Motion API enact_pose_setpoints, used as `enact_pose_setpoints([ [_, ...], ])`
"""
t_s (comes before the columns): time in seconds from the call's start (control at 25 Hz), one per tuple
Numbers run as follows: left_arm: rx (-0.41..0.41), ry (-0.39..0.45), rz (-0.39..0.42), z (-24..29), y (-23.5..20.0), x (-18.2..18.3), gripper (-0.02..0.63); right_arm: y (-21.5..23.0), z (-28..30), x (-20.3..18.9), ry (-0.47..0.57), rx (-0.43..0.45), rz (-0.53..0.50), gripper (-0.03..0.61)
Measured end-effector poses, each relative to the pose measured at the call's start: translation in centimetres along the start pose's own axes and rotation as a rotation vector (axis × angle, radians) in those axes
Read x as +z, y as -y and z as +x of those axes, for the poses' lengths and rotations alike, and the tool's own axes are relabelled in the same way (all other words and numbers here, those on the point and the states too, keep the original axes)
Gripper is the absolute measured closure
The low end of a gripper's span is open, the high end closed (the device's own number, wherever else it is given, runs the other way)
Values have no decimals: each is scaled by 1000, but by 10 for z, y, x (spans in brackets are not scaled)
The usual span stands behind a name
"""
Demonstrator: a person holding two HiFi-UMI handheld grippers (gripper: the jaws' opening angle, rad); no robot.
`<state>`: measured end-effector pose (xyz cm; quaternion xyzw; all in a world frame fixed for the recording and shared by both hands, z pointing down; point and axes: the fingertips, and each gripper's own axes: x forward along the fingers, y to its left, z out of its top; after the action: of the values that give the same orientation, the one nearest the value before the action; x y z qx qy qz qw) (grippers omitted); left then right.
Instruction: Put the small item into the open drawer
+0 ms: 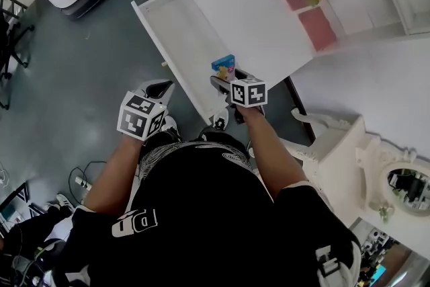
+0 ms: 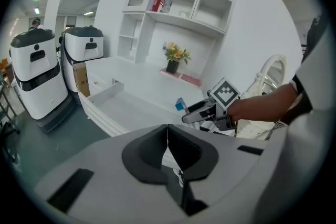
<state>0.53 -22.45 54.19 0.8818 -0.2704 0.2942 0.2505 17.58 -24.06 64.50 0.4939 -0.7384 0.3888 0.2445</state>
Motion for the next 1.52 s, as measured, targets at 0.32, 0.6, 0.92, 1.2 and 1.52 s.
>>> enact_pose_setpoints([
  [0.32,32,6,-45,-7,-11,-10,598,-11,44,-24,-129,22,-118,168],
  [0.6,53,5,-87,-14,-17,-24,598,8,79,-43,-244,-41,-119,167],
  [0.92,84,-15,-120,-19,-25,-40,598,26,107,-59,-343,-93,-182,167],
  [1.2,98,-10,-138,-21,-29,-40,598,27,124,-71,-428,-107,-284,167],
  [1.52,111,-14,-161,-23,-35,-44,598,40,130,-72,-473,-165,-288,167],
])
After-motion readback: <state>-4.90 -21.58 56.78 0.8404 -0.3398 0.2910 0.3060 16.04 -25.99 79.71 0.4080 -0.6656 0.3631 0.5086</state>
